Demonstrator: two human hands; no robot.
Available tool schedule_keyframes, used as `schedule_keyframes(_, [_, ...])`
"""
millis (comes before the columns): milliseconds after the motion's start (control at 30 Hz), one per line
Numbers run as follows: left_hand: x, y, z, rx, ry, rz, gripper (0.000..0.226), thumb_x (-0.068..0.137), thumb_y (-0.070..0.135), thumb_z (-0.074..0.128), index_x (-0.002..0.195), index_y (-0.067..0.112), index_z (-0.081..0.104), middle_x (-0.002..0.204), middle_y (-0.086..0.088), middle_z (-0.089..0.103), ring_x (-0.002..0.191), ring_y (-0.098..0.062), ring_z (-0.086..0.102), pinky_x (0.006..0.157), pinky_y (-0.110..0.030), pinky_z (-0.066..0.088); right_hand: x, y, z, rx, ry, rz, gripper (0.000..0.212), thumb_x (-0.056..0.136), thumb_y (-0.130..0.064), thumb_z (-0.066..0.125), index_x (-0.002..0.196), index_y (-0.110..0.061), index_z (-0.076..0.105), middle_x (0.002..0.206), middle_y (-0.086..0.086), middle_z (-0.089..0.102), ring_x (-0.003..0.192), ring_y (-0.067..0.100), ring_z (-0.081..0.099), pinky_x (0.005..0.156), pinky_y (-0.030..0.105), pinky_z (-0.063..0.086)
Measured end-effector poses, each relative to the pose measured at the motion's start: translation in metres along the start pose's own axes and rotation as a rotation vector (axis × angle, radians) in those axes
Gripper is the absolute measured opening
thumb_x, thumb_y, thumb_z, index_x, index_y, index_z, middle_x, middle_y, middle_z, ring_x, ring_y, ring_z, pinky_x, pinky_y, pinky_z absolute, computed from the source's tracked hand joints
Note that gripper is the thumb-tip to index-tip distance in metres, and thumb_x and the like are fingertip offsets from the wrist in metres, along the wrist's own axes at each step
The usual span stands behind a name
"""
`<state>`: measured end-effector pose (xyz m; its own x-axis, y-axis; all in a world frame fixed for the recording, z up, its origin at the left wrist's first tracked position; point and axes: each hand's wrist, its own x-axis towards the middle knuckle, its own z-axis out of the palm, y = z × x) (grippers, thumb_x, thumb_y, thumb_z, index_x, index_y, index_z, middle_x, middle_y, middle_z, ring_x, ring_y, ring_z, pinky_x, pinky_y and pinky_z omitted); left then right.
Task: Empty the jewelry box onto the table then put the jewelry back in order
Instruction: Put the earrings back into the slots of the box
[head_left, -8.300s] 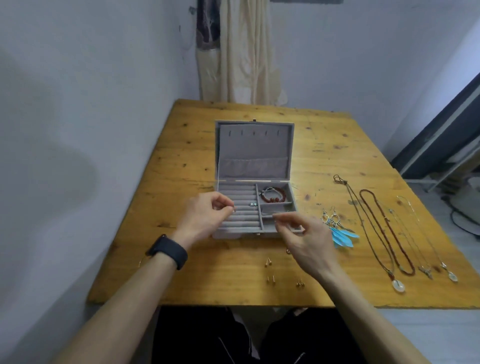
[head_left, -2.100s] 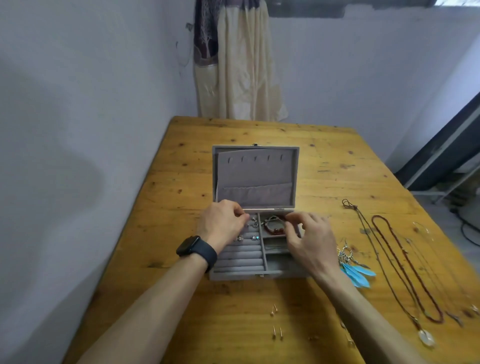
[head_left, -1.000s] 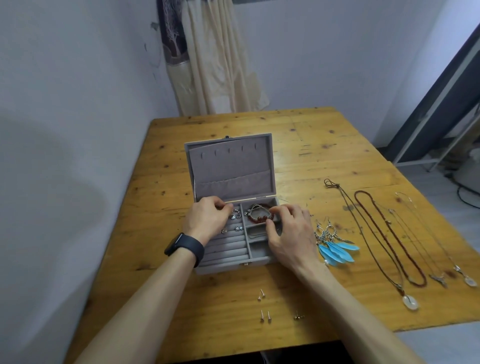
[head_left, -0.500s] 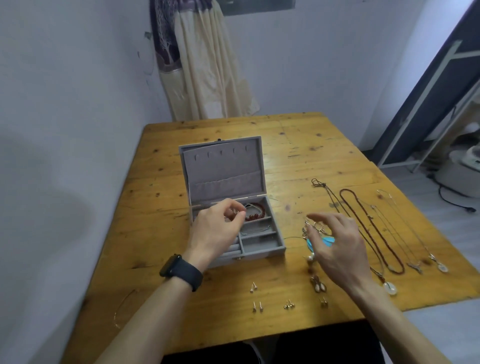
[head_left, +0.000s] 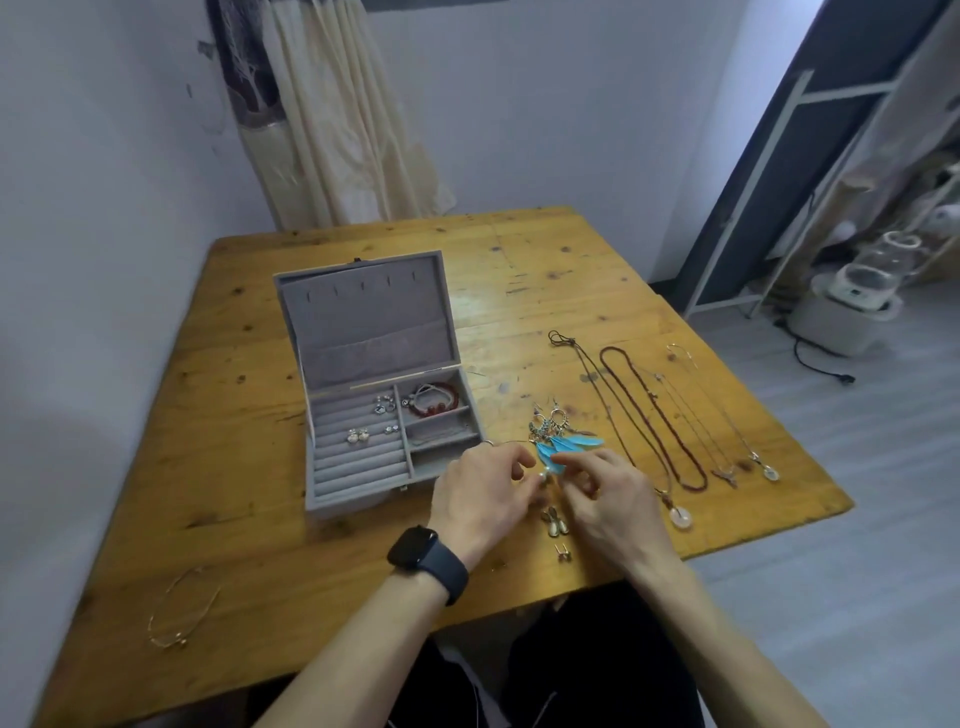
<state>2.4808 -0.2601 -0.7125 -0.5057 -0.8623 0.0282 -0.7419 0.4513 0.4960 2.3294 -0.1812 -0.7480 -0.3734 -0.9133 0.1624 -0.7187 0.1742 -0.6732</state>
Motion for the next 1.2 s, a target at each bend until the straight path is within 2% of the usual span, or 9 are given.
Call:
schedule_keyframes(133, [0.002,0.010,0.008,0.143,-0.018,-0.014,0.028,0.095,0.050,0.057,0.115,0.035,0.068,0.109,0.010,0.066,0.098,-0.019,0.065,0.079,-0.035,0.055,0.003,-0.002,0.007,-0.031,-0.044,0.012,0.031,0.095,-0.033,0.063,0.126,-0.027,0.068,0.111,-0.004,0.064,0.083,0.006,0.058,0.072,0.018,0.049])
schedule_keyframes(300, [0.002,0.012,0.009,0.148,-0.023,0.003,0.026,0.097,0.046,0.056,0.116,0.034,0.069,0.110,0.009,0.066,0.097,-0.018,0.065,0.077,-0.034,0.055,-0.001,0.002,0.008,-0.029,-0.030,-0.006,0.023,0.096,-0.033,0.063,0.116,-0.025,0.073,0.103,-0.007,0.062,0.081,0.003,0.056,0.064,0.007,0.039])
schedule_keyframes(467, [-0.004,-0.002,0.002,-0.039,-0.009,-0.050,0.024,0.094,0.045,0.062,0.114,0.034,0.071,0.105,0.016,0.072,0.096,-0.004,0.065,0.080,-0.027,0.056,-0.004,0.005,0.006,0.049,-0.003,-0.006,0.017,0.094,-0.032,0.066,0.109,-0.027,0.073,0.096,-0.013,0.064,0.077,-0.004,0.058,0.065,0.006,0.044])
schedule_keyframes(567, [-0.010,-0.012,-0.010,-0.279,-0.037,-0.080,0.022,0.093,0.038,0.066,0.113,0.031,0.073,0.103,0.016,0.073,0.093,0.006,0.063,0.083,-0.017,0.054,-0.006,0.002,-0.001,0.162,0.002,0.024,0.012,0.093,-0.030,0.068,0.105,-0.028,0.071,0.093,-0.014,0.070,0.080,-0.005,0.064,0.068,0.012,0.052])
schedule_keyframes(733, [-0.027,-0.033,-0.039,-0.539,-0.004,-0.135,0.019,0.092,0.035,0.068,0.111,0.031,0.072,0.101,0.019,0.070,0.080,0.005,0.066,0.062,-0.018,0.056,-0.008,-0.008,-0.007,0.310,-0.001,0.091,0.011,0.092,-0.028,0.071,0.102,-0.027,0.069,0.093,-0.017,0.069,0.083,-0.010,0.064,0.064,0.011,0.052])
schedule_keyframes(833, [-0.037,-0.054,-0.058,-0.537,0.067,-0.152,0.017,0.092,0.036,0.070,0.108,0.031,0.069,0.100,0.016,0.070,0.067,-0.003,0.068,0.060,-0.019,0.055,-0.006,-0.023,-0.007,0.379,-0.001,0.057,0.013,0.092,-0.026,0.071,0.105,-0.026,0.068,0.094,-0.014,0.070,0.081,-0.006,0.066,0.064,0.014,0.054])
schedule_keyframes(900, [-0.042,-0.071,-0.069,-0.579,0.108,-0.180,0.014,0.091,0.035,0.071,0.104,0.030,0.070,0.101,0.013,0.072,0.076,-0.005,0.070,0.063,-0.025,0.059,-0.003,-0.037,-0.003,0.400,-0.011,0.024,0.016,0.092,-0.027,0.070,0.108,-0.029,0.067,0.095,-0.014,0.070,0.081,-0.004,0.066,0.064,0.015,0.054])
schedule_keyframes(1000, [-0.048,-0.096,-0.084,-0.581,0.184,-0.204,0.011,0.091,0.029,0.072,0.101,0.027,0.073,0.100,0.013,0.073,0.091,0.003,0.066,0.066,-0.023,0.056,0.003,-0.060,0.008,0.400,-0.024,-0.034,0.014,0.093,-0.029,0.069,0.107,-0.030,0.069,0.094,-0.016,0.070,0.078,-0.001,0.066,0.064,0.014,0.053])
schedule_keyframes(1200, [-0.051,-0.136,-0.112,-0.384,0.279,-0.260,0.012,0.093,0.034,0.068,0.102,0.033,0.075,0.096,0.022,0.070,0.089,0.010,0.062,0.072,-0.011,0.046,0.020,-0.100,0.038,0.385,-0.076,-0.159,0.010,0.093,-0.025,0.069,0.102,-0.029,0.073,0.087,-0.019,0.071,0.077,0.001,0.066,0.064,0.013,0.050])
